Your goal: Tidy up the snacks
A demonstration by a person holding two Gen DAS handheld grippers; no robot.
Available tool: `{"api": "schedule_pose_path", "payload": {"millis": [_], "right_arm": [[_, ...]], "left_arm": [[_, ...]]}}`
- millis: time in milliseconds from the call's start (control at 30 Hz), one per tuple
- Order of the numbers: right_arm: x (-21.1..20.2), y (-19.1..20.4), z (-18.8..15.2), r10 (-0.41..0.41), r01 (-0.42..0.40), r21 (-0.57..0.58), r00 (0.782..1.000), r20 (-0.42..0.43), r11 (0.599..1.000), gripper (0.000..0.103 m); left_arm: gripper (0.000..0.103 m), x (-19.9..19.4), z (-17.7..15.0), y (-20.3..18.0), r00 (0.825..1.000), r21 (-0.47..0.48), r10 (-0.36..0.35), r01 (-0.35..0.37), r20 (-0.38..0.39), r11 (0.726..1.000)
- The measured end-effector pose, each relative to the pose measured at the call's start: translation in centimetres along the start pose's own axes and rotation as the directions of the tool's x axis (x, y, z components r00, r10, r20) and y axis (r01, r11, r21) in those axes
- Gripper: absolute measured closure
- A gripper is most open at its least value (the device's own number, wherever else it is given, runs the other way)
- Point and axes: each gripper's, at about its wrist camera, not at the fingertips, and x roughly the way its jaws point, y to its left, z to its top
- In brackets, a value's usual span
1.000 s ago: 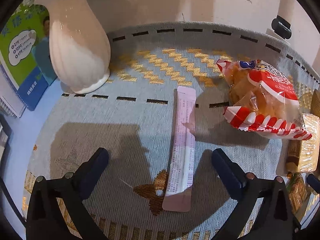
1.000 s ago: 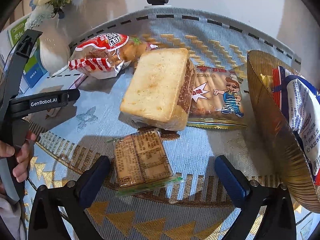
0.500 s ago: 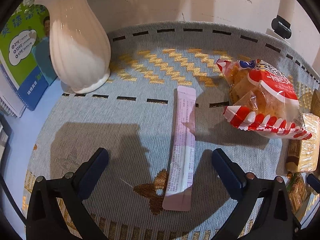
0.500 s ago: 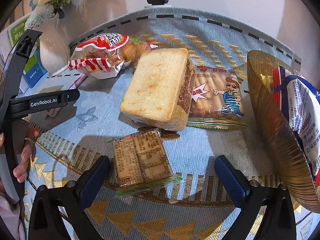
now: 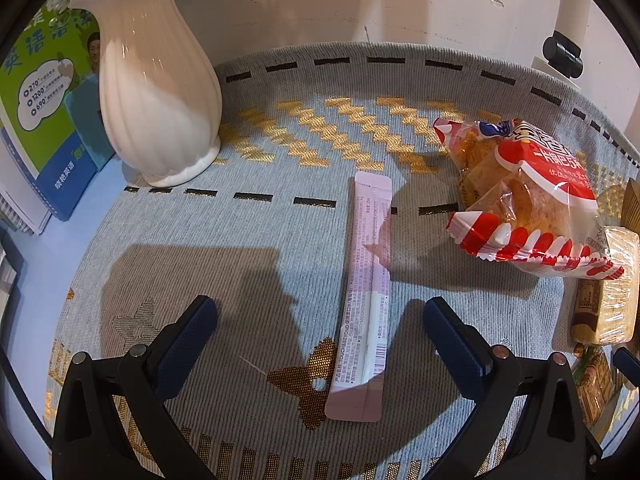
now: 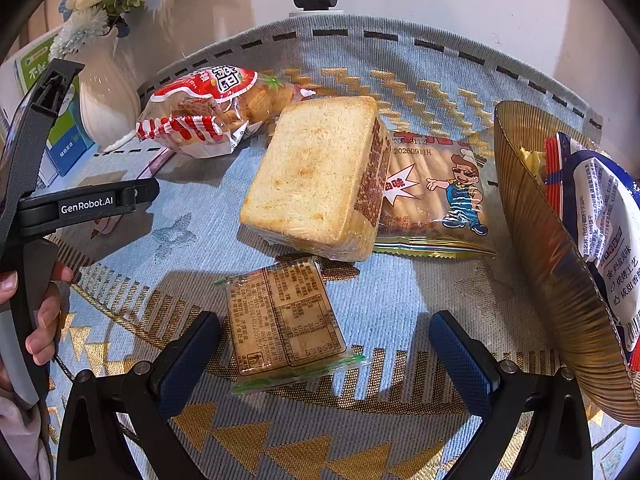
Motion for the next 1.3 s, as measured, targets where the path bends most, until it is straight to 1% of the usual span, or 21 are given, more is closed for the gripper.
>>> {"api": "schedule_pose_path", "payload": {"millis": [1300], "right_arm": [[0.01,0.00,0.03,0.002,-0.002,-0.003,1.000,-0.002,1.000,0.000]], "left_arm": [[0.000,0.01,0.00,-0.01,1.000,-0.001,0.000,0.000,0.001,1.000]]}}
